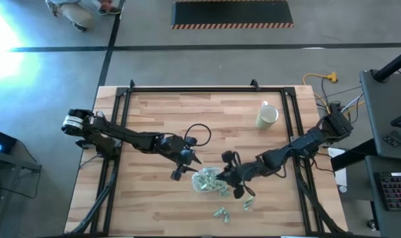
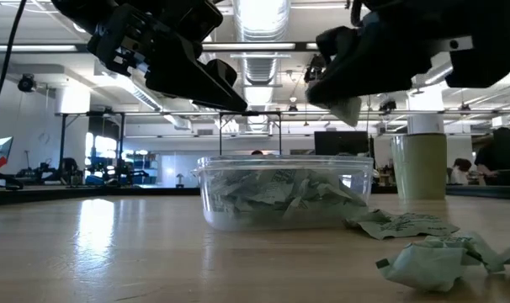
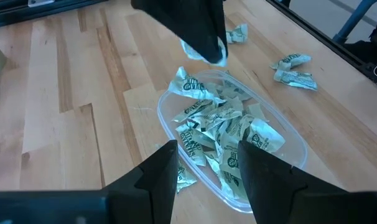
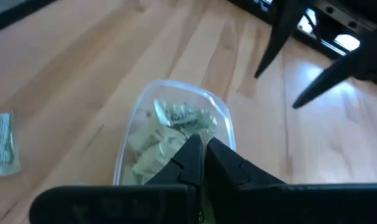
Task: Pick and place items into bin
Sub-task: Put the Stevia packet into the transparent bin
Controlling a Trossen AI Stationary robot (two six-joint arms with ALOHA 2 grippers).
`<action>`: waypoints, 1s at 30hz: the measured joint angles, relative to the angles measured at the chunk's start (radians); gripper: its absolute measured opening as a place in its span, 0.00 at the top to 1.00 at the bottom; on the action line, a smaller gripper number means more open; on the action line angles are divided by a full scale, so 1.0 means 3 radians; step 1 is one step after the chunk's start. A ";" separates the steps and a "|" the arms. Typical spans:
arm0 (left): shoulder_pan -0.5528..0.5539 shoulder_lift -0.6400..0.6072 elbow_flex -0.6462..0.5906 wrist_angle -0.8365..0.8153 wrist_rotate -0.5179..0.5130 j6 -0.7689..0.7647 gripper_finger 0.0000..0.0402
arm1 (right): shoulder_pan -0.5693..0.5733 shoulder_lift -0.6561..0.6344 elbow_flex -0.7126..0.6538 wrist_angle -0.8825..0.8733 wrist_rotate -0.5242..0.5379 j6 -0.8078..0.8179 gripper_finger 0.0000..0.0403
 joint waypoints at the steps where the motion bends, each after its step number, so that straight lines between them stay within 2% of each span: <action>1: -0.0001 0.0000 0.0000 0.0000 0.0000 0.0000 0.63 | -0.0031 0.0023 0.0000 0.0041 -0.0061 -0.0021 0.98; 12: 0.0000 -0.0029 -0.0015 -0.0054 -0.0001 -0.0002 0.63 | -0.0230 0.0364 -0.0003 0.0236 -0.0144 0.0020 0.98; 22: -0.0001 -0.0046 -0.0019 -0.0076 -0.0001 -0.0005 0.63 | -0.0300 0.0385 -0.0003 0.0254 -0.0144 0.0056 0.98; 27: 0.0000 -0.0046 -0.0022 -0.0076 -0.0001 -0.0006 0.63 | -0.0305 0.0386 -0.0003 0.0280 -0.0516 0.0033 0.97; 30: 0.0000 -0.0046 -0.0022 -0.0075 -0.0001 -0.0006 0.63 | -0.0299 0.0386 -0.0003 0.0281 -0.0558 0.0034 0.93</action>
